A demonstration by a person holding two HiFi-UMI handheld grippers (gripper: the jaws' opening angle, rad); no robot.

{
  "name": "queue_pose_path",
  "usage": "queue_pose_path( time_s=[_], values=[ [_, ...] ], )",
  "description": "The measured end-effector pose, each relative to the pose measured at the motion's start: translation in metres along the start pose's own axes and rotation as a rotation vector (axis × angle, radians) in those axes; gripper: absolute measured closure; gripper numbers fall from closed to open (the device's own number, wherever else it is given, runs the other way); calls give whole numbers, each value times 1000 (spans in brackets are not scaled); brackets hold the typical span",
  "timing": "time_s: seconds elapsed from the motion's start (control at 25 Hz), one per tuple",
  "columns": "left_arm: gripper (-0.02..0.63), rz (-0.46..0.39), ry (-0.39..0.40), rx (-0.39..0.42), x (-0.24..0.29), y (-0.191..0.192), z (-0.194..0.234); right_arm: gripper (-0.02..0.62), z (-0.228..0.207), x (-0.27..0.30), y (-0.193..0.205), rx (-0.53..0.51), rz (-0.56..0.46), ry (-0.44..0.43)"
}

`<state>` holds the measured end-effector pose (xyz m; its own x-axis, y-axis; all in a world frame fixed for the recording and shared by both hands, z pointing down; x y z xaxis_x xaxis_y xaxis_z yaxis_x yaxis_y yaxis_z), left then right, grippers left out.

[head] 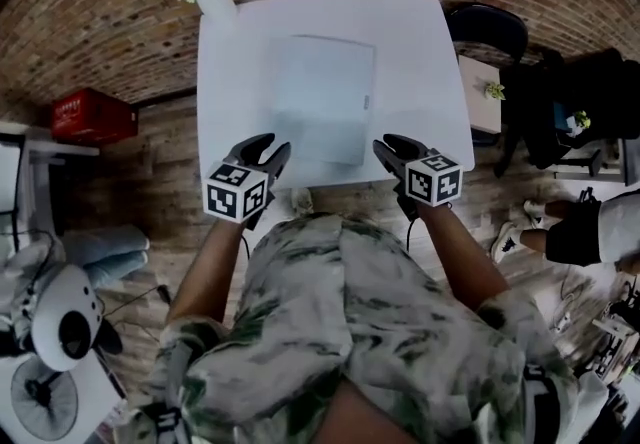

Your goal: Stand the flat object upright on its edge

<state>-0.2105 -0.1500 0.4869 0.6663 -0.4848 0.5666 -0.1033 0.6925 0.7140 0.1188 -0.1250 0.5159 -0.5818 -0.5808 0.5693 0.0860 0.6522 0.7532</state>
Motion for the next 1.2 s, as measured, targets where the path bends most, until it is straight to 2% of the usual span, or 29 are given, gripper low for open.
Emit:
queue_pose_path(
  time_s=[0.2, 0.32, 0.6, 0.8, 1.08, 1.2],
  values=[
    [440, 60, 33, -2, 26, -17, 54, 446, -14, 42, -11, 75, 5, 57],
    [422, 99, 32, -34, 45, -20, 79, 437, -28, 61, -14, 122, 29, 70],
    [380, 191, -1, -132, 100, -23, 121, 405, -71, 96, -19, 208, 107, 48],
    [348, 246, -5, -237, 128, -19, 143, 383, -89, 122, -13, 294, 170, -25],
    [333, 265, 137, -386, 141, -16, 154, 339, -106, 131, -17, 357, 205, -101],
    [333, 269, 183, -414, 147, -17, 152, 337, -109, 135, -22, 360, 215, -120]
  ],
)
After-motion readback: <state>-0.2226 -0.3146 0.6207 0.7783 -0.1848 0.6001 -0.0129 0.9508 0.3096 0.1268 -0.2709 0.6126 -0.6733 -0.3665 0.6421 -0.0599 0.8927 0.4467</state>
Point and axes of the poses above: the fingertips, and each gripper's own axes: x forward along the fingers, z to its left, y out of its underside, the point moved 10 cm from there along -x, backward along the fingers, and after that the axes turned 7 degrees about -x, right-handed, at the moved point
